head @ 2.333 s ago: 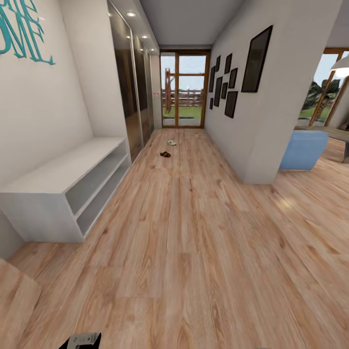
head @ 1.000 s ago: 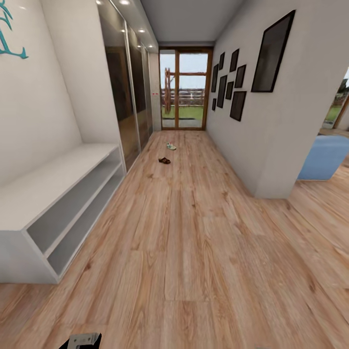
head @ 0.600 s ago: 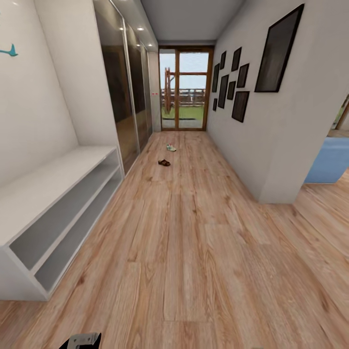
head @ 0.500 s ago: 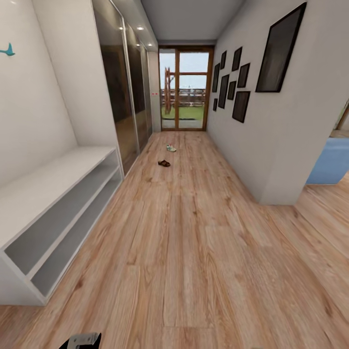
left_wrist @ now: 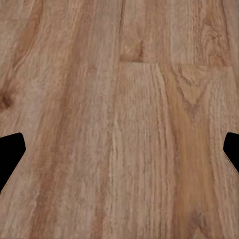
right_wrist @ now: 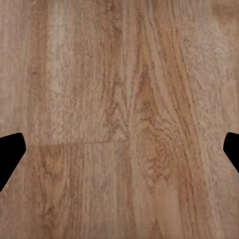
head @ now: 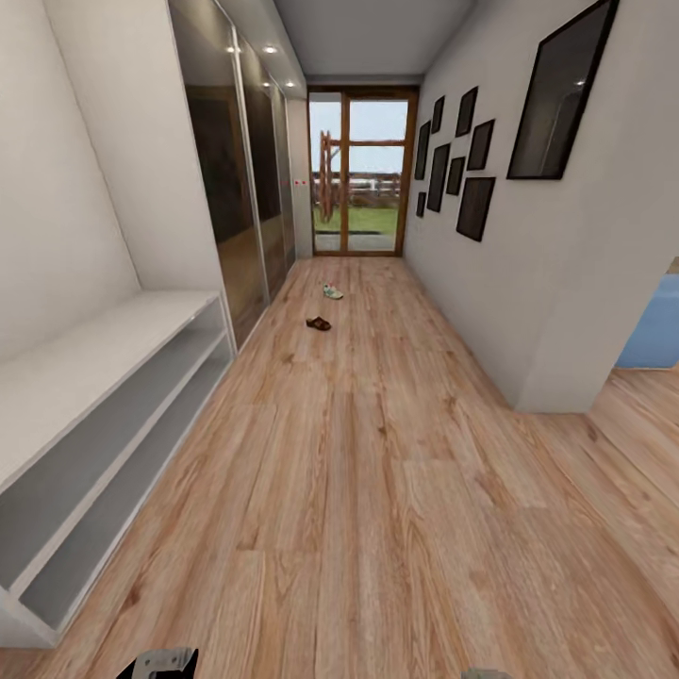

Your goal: Pick up the two gym shoes and the two sandals from the corridor floor and place them onto the hallstand (shoe rack) in the corridor, making sure they are on the rack and not on the floor. Arrange them so the two gym shoes are next to each other and the two sandals are next to each other.

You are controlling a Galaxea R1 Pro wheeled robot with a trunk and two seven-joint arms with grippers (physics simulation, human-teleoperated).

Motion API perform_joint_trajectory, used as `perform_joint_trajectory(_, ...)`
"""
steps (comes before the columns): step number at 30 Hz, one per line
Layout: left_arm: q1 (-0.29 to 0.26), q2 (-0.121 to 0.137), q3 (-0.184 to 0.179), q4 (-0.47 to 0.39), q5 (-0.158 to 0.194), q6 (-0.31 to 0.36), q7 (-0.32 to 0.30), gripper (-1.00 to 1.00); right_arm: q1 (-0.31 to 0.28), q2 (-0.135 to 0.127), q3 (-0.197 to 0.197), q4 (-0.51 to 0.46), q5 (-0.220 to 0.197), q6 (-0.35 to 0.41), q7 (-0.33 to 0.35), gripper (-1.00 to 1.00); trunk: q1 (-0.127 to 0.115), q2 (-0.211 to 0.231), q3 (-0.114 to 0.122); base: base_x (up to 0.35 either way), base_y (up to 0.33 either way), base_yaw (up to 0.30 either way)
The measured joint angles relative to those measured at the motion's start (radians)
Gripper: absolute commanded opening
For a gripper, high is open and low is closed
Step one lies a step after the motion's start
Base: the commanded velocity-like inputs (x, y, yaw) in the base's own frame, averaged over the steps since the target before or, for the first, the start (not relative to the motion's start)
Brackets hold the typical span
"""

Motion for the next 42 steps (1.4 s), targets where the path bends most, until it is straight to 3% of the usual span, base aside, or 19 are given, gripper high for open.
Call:
perform_joint_trajectory(6,0.000,0.000,0.001,0.000,0.001,0.000,0.001,1.00,0.000,0.001,-0.001,-0.107,0.001,0.000,-0.004,1.00,0.000,0.000,0.000,0.340,0.000,0.000)
perform_joint_trajectory(7,0.000,0.000,0.001,0.001,0.001,0.000,0.001,1.00,0.000,0.001,0.000,-0.162,0.004,-0.001,-0.006,1.00,0.000,0.000,0.000,0.340,0.000,0.000)
perform_joint_trajectory(9,0.000,0.000,0.001,0.001,0.001,0.000,0.001,1.00,0.000,-0.001,0.000,-0.167,0.004,-0.001,-0.007,1.00,0.000,0.000,0.000,0.340,0.000,0.000)
perform_joint_trajectory(14,0.000,0.000,0.001,0.001,0.000,0.001,0.001,1.00,0.000,-0.040,0.004,-0.170,0.007,-0.002,-0.004,1.00,0.000,0.000,0.000,0.340,0.000,0.000)
perform_joint_trajectory(15,0.000,0.000,0.001,0.001,0.000,0.001,0.001,1.00,0.000,-0.063,0.005,-0.170,0.009,-0.002,0.000,1.00,0.000,0.000,0.000,0.340,0.000,0.000)
perform_joint_trajectory(18,0.000,0.000,0.001,0.001,0.000,0.000,0.001,1.00,0.000,-0.076,0.009,-0.170,0.012,-0.001,0.003,1.00,0.000,0.000,0.000,0.340,0.000,0.000)
perform_joint_trajectory(42,0.000,0.000,0.001,0.001,0.001,0.000,0.001,1.00,0.000,-0.078,0.012,-0.168,0.014,-0.001,0.002,1.00,0.000,0.000,0.000,0.340,0.000,0.000)
